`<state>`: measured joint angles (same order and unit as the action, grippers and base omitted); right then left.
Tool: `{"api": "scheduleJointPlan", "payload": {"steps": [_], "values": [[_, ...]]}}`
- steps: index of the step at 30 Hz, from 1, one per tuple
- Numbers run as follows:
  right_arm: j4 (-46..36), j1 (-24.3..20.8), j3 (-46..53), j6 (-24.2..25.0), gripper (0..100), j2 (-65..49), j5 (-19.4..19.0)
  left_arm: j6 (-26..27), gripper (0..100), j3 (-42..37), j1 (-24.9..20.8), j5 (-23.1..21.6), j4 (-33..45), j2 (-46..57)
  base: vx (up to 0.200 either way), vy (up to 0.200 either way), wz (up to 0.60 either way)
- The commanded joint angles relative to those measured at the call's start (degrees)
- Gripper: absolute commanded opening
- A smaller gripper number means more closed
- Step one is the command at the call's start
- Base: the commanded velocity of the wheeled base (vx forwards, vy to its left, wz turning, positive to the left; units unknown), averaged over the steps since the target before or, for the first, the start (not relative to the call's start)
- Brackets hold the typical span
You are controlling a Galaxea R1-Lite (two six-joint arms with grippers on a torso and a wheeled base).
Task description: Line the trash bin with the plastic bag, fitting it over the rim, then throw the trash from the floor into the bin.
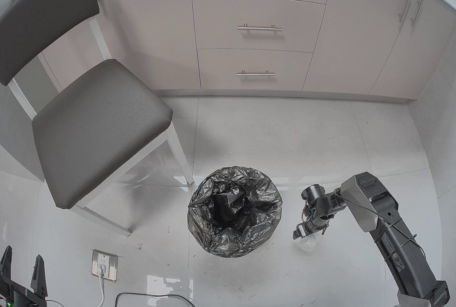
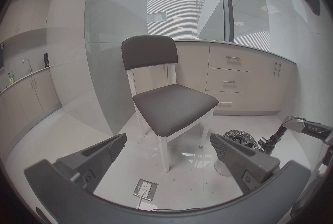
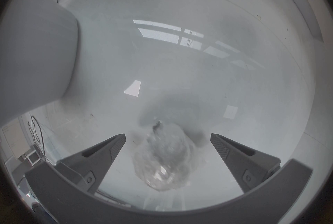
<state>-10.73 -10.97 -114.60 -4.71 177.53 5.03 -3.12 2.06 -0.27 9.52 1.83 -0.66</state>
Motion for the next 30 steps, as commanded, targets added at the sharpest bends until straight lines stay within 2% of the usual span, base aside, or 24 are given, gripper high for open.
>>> {"api": "scheduleJointPlan", "payload": {"steps": [1,16,17,30], "values": [[-3.1,0.3,0.0,-1.5,100,0.1,0.3,0.0,100,0.0,0.0,0.1,0.0,0.7,0.0,0.0,0.0],[-4.7,-0.4,0.0,-3.0,100,0.1,1.6,0.0,100,0.0,0.0,0.1,0.0,0.7,0.0,0.0,0.0],[-4.7,-0.5,0.0,-3.1,0,0.1,1.6,0.0,100,0.0,0.0,0.1,0.0,0.7,0.0,0.0,0.0],[-4.7,-1.1,0.0,-2.8,0,0.1,1.6,-0.3,100,0.0,0.0,0.3,0.0,0.7,0.0,0.0,0.0]]}}
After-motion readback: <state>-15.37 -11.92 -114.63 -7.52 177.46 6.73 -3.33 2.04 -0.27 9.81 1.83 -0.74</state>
